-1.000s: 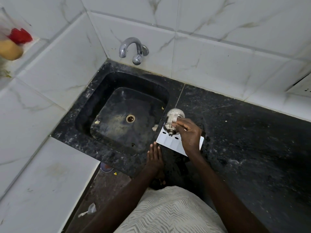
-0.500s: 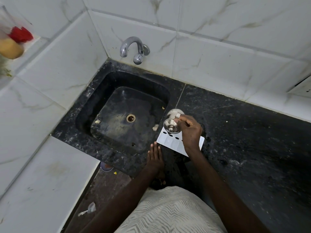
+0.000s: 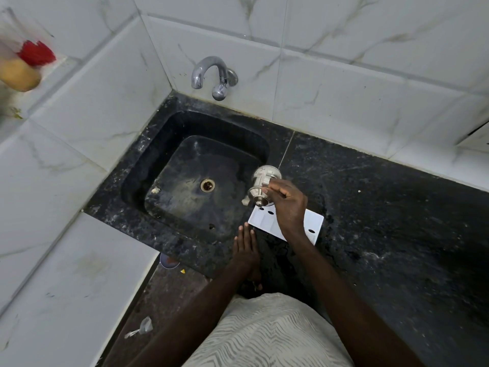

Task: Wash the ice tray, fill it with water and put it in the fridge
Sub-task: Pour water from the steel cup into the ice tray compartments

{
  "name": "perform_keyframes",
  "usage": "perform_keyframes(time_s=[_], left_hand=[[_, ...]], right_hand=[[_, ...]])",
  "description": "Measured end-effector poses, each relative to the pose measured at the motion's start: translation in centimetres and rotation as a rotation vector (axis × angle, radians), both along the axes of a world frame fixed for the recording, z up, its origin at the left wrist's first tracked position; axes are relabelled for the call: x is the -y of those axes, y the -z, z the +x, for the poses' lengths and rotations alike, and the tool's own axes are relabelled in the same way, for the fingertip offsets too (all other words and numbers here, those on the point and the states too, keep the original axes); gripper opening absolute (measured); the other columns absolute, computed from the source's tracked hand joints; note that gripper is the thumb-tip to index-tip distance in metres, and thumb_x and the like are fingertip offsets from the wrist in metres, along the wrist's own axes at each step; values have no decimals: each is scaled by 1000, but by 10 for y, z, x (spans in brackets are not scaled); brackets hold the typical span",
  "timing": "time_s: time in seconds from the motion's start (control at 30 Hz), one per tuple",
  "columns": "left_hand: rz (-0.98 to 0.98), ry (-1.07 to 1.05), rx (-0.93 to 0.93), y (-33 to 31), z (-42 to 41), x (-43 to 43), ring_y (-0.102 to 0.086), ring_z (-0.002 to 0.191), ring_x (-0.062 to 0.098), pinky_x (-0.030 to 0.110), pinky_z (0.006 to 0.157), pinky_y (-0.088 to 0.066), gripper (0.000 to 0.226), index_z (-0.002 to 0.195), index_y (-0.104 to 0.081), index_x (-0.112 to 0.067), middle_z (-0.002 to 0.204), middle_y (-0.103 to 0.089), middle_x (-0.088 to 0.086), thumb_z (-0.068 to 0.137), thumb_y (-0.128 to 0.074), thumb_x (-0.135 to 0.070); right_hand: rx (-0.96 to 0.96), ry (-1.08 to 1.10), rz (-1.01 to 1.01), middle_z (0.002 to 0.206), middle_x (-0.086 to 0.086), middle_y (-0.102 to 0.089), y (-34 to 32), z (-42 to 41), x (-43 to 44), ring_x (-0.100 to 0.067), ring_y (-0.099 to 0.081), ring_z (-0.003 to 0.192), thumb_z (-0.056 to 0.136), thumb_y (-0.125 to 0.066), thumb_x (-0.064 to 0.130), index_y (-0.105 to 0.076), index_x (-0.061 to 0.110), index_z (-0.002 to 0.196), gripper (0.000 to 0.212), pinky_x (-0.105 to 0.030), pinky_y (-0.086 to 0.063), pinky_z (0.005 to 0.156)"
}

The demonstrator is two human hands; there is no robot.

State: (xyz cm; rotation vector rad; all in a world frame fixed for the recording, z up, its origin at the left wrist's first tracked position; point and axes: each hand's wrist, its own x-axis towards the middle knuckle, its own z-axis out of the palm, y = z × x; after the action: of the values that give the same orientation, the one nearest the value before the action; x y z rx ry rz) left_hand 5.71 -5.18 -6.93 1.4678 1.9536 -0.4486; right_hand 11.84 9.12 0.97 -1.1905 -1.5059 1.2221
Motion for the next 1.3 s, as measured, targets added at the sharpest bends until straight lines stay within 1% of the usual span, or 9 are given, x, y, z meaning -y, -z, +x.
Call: perform_keyframes(time_s=[0.3, 0.67, 0.73, 0.83, 0.9, 1.0, 1.03, 1.1, 1.3], left_hand=[[17, -16, -14, 0, 2, 1, 22, 153, 50, 57, 129, 4, 129, 156, 16, 12, 162, 27, 34, 87, -71, -53], [93, -17, -18, -4, 4, 4, 19, 154, 51, 56, 127, 5, 96, 156, 17, 11, 151, 38, 25, 103, -46, -39], [111, -47, -23, -4, 4, 5, 13, 155, 51, 55, 128, -1, 88, 158, 9, 12, 153, 32, 28, 104, -38, -40], [269, -54, -136, -6, 5, 4, -15, 155, 50, 51, 127, -23, 75, 158, -21, 11, 160, 2, 33, 101, -28, -38], [204, -22, -65, -2, 6, 6, 4, 156, 52, 54, 128, -9, 79, 158, -3, 14, 157, 22, 30, 105, -36, -33], [252, -112, -86, -6, 3, 0, 7, 154, 50, 51, 128, -14, 79, 159, -14, 13, 157, 18, 28, 99, -47, -26], [207, -123, -47, -6, 3, -1, 18, 152, 49, 51, 129, -9, 83, 160, -7, 12, 154, 26, 28, 99, -50, -24], [47, -41, 32, -3, 3, 0, 29, 148, 52, 56, 127, 5, 99, 156, 17, 11, 150, 40, 25, 99, -56, -26], [-34, -37, 57, 1, 1, -1, 28, 148, 56, 60, 127, 9, 127, 153, 21, 15, 158, 33, 37, 88, -75, -37]], right_hand=[[3, -40, 96, 103, -8, -79, -4, -1, 0, -16, -74, 101, 78, -85, -2, -83, 1, 95, 18, -35, -59, 94], [-62, -10, 35, 100, -9, -78, -10, 1, -4, -22, -75, 99, 78, -85, -4, -82, 0, 95, 18, -37, -59, 92], [-65, 12, 1, 101, -8, -78, -8, 2, -8, -21, -75, 100, 80, -84, -2, -82, 0, 97, 17, -32, -59, 92], [-90, 86, -111, 100, -5, -79, -3, 6, -20, -15, -74, 95, 83, -82, 1, -82, 2, 98, 15, -24, -59, 85], [-131, 175, -269, 98, -9, -79, 1, 9, -32, -11, -73, 84, 82, -82, 2, -81, 1, 98, 16, -23, -60, 77], [-163, 297, -481, 85, -8, -77, 8, 18, -55, -1, -69, 62, 84, -82, 3, -78, -2, 101, 17, -20, -55, 63], [-163, 325, -514, 83, -7, -76, 10, 22, -64, 0, -68, 59, 86, -80, 2, -78, -3, 102, 17, -17, -54, 60], [-160, 369, -548, 85, -10, -75, 13, 32, -80, -3, -68, 58, 89, -77, 1, -76, -4, 104, 16, -14, -54, 55], [-36, 398, -590, 79, -9, -69, 13, 53, -120, -16, -59, 68, 90, -76, 2, -72, 1, 83, 8, -29, -51, 65]])
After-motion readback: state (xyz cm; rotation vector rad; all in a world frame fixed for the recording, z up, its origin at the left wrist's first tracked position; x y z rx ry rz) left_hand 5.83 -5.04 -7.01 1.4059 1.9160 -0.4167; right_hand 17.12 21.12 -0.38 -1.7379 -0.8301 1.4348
